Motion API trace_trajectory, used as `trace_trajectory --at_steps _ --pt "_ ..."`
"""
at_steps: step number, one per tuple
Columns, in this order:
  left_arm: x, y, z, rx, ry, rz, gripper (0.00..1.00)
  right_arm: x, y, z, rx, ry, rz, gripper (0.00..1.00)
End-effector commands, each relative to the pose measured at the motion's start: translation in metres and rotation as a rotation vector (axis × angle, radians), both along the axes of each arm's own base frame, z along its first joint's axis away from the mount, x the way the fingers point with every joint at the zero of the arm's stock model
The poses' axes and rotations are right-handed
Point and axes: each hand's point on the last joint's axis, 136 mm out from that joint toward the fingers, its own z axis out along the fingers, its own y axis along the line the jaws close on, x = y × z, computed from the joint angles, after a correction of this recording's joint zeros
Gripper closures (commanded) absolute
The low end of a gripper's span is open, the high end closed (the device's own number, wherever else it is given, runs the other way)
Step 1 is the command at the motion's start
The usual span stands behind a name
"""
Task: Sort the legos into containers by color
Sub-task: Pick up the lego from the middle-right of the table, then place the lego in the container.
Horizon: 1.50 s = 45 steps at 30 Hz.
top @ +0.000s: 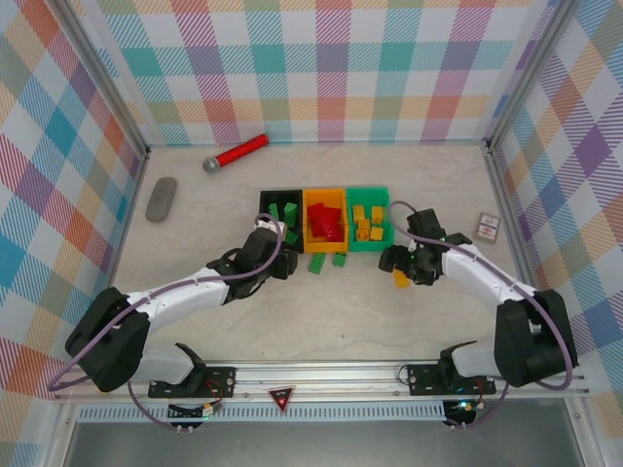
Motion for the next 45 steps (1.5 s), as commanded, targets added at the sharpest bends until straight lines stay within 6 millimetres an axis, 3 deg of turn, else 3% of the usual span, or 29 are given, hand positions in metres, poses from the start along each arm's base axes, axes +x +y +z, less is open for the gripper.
trace_trajectory --at_steps 1,17,23,30,35,40,45 --pt "0.002 0.0 0.008 -0.038 -0.02 0.007 0.47 -0.001 -0.009 -0.016 -0.083 0.069 0.033 0.19" --pt "0.002 -0.001 0.008 -0.034 -0.02 0.005 0.47 -0.005 0.002 -0.039 -0.133 0.133 0.094 0.53" --pt "0.002 0.001 0.008 -0.029 -0.024 0.01 0.47 -0.002 0.007 -0.036 -0.169 0.126 0.123 0.64" --pt "0.003 0.0 0.007 -0.031 -0.021 0.009 0.47 0.006 0.014 -0.011 -0.153 0.065 0.132 0.68" --pt "0.003 0.0 0.006 -0.028 -0.019 0.01 0.47 0.02 0.02 0.022 -0.125 -0.02 0.136 0.68" --pt "0.003 0.0 0.005 -0.026 -0.016 0.009 0.47 0.045 0.032 0.054 -0.103 -0.102 0.156 0.68" --pt "0.004 0.0 0.005 -0.024 -0.015 0.011 0.47 0.079 0.047 0.068 -0.081 -0.164 0.168 0.68"
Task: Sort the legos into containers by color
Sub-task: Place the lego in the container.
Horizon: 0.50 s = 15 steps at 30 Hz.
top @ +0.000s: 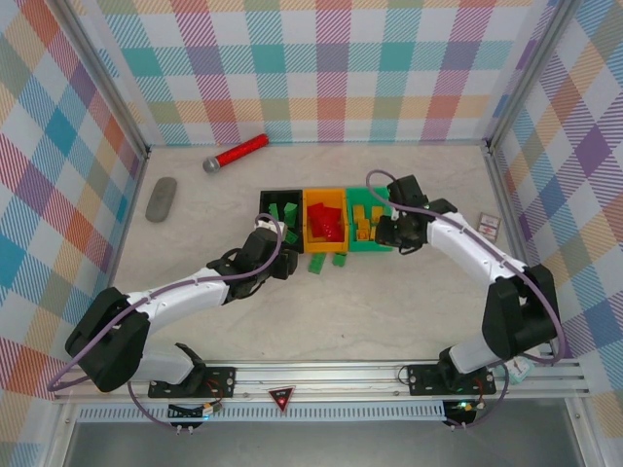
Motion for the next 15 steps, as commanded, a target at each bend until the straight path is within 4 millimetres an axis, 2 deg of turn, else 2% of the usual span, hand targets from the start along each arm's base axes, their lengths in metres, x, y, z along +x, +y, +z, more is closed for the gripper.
trace_trajectory --at_steps 1,6,11,14,15 --pt "0.003 0.0 0.004 -0.023 -0.014 0.013 0.47 0.021 0.011 0.001 -0.01 -0.017 0.037 0.68" --pt "0.004 0.0 0.005 -0.028 -0.019 0.013 0.47 0.063 0.028 0.004 -0.03 -0.041 0.079 0.68" --pt "0.003 -0.004 0.004 -0.044 -0.009 0.0 0.47 0.097 0.033 0.001 -0.088 -0.049 0.1 0.65" --pt "0.002 -0.007 0.003 -0.055 -0.002 -0.01 0.47 0.104 0.037 -0.003 -0.095 -0.039 0.103 0.54" --pt "0.001 -0.007 0.003 -0.058 0.001 -0.012 0.47 0.105 0.038 -0.004 -0.09 -0.035 0.103 0.44"
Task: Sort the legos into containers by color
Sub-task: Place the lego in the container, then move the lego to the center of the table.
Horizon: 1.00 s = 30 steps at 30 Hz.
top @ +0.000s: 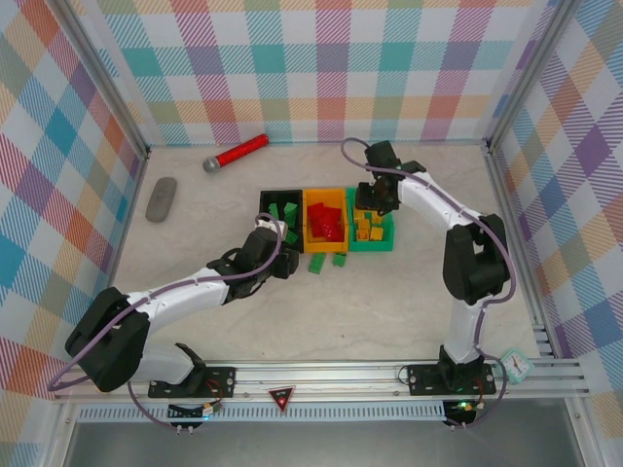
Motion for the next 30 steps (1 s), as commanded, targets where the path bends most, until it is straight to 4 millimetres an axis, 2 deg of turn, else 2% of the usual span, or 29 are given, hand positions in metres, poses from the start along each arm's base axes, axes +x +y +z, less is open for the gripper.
trace_trajectory --at_steps 1,8,14,18,21,26,30 --pt "0.001 -0.004 -0.001 -0.038 0.01 -0.004 0.47 -0.002 0.001 0.001 -0.025 0.014 0.022 0.38" --pt "-0.004 -0.019 -0.006 -0.087 0.048 -0.062 0.46 -0.02 0.001 -0.001 -0.003 0.016 0.025 0.33" --pt "-0.005 -0.026 -0.009 -0.101 0.067 -0.09 0.45 -0.056 0.001 -0.015 0.03 0.02 0.062 0.32" --pt "-0.005 -0.031 -0.012 -0.104 0.081 -0.107 0.44 -0.077 -0.013 -0.022 0.018 -0.009 0.041 0.32" --pt "-0.005 -0.036 -0.016 -0.102 0.099 -0.128 0.44 -0.087 -0.025 -0.019 0.0 -0.051 0.02 0.31" --pt "-0.005 -0.044 -0.021 -0.094 0.122 -0.167 0.43 -0.095 -0.038 -0.01 -0.025 -0.124 0.011 0.29" --pt "-0.007 -0.051 -0.029 -0.068 0.152 -0.201 0.42 -0.097 -0.046 -0.017 -0.057 -0.123 -0.004 0.29"
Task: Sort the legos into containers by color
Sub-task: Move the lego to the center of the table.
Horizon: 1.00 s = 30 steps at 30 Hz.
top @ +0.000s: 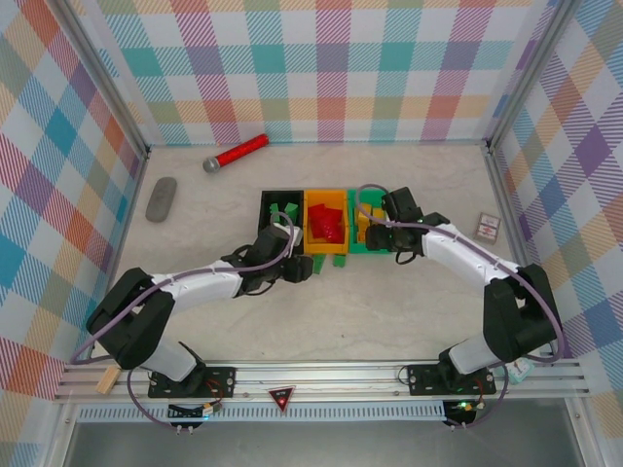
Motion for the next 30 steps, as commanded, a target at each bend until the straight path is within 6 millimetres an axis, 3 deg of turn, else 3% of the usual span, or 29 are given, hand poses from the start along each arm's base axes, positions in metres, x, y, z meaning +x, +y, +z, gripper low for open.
trace_trajectory --at_steps 1,7,16,22,25,30 --pt "0.0 -0.011 -0.002 0.016 0.013 -0.055 0.42 0.005 -0.007 -0.003 -0.018 -0.041 -0.021 0.29" --pt "-0.004 -0.023 -0.024 0.106 0.054 -0.09 0.42 0.0 -0.008 -0.014 -0.008 -0.066 -0.012 0.29" --pt "0.004 -0.032 -0.038 0.216 0.082 -0.083 0.42 -0.011 -0.021 -0.024 0.022 -0.171 -0.06 0.28" --pt "0.003 -0.038 -0.048 0.31 0.077 -0.081 0.44 -0.011 -0.019 -0.024 0.03 -0.171 -0.057 0.28" --pt "0.001 -0.037 -0.051 0.366 0.068 -0.074 0.48 -0.01 -0.016 -0.025 0.046 -0.164 -0.05 0.28" --pt "-0.004 -0.033 -0.051 0.434 0.066 -0.066 0.65 -0.01 -0.014 -0.026 0.054 -0.16 -0.048 0.28"
